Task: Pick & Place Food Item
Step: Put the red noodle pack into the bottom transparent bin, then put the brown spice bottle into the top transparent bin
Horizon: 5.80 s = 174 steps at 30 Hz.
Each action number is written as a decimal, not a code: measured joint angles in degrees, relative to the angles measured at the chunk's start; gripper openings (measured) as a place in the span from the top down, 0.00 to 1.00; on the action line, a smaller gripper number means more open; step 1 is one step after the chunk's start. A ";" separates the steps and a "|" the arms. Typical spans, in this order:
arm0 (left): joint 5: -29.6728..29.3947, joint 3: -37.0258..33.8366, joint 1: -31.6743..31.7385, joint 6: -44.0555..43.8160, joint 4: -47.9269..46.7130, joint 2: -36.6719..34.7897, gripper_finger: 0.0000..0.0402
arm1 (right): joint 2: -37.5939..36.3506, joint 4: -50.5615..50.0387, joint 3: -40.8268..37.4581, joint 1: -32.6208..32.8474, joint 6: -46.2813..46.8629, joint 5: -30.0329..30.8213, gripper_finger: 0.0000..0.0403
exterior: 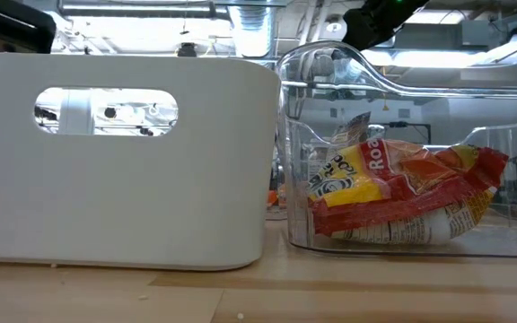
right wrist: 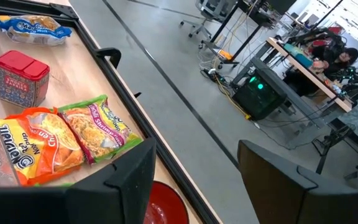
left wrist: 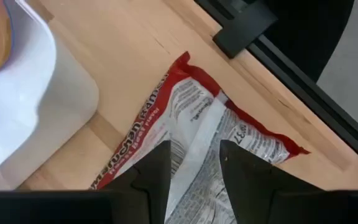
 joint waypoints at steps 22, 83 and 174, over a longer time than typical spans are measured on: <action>0.85 -0.02 0.04 -0.24 -1.84 1.93 0.70 | -0.02 -0.50 0.00 0.02 0.00 -0.13 0.45; 7.90 23.71 33.30 40.21 -10.62 -2.67 1.00 | -8.31 -22.14 0.02 0.13 11.07 -5.82 0.45; 8.02 37.76 31.82 31.12 -4.20 22.31 0.54 | -10.33 -32.06 -0.02 5.46 23.19 -2.85 0.45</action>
